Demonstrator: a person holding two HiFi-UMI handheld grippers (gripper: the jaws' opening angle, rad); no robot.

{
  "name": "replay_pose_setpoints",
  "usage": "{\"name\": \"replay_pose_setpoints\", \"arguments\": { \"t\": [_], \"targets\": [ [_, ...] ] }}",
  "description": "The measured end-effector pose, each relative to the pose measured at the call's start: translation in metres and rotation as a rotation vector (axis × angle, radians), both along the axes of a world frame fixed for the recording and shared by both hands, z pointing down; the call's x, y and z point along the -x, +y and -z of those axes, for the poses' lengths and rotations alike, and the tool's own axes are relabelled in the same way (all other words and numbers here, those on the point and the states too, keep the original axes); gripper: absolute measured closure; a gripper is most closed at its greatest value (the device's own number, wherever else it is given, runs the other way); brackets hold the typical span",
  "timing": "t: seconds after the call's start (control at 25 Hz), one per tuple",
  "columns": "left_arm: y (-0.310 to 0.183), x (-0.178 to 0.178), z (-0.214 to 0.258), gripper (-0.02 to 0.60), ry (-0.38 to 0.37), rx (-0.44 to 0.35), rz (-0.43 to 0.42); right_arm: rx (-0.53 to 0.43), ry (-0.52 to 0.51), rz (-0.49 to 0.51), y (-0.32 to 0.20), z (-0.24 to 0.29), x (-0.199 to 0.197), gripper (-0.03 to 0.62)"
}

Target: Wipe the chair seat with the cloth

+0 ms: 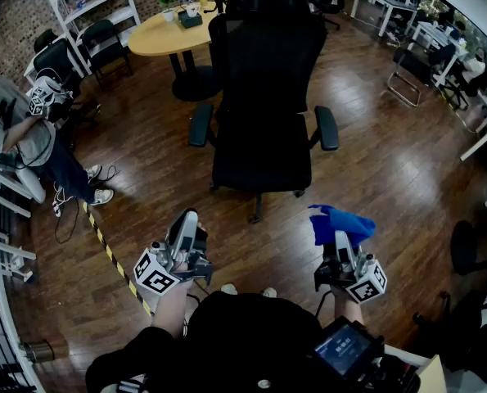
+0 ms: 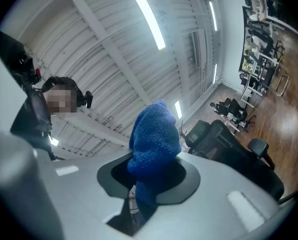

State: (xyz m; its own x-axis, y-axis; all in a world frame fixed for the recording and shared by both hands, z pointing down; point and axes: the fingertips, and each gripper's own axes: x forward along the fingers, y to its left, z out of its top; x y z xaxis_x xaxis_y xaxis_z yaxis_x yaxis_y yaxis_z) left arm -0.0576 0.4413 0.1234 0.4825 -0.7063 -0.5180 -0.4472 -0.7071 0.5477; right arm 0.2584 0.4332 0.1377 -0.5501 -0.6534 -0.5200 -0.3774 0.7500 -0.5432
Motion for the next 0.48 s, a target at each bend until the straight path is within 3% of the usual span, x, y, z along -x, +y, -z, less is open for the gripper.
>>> {"name": "replay_pose_setpoints", "arguments": {
  "t": [0.36, 0.48],
  "targets": [
    [-0.007, -0.005, -0.005, 0.589, -0.010, -0.021, 0.041, 0.008, 0.010, 0.029, -0.022, -0.021, -0.010, 0.520],
    [-0.047, 0.010, -0.009, 0.589, 0.009, -0.024, 0.045, 0.017, 0.028, 0.034, -0.060, -0.022, 0.004, 0.520]
  ]
}}
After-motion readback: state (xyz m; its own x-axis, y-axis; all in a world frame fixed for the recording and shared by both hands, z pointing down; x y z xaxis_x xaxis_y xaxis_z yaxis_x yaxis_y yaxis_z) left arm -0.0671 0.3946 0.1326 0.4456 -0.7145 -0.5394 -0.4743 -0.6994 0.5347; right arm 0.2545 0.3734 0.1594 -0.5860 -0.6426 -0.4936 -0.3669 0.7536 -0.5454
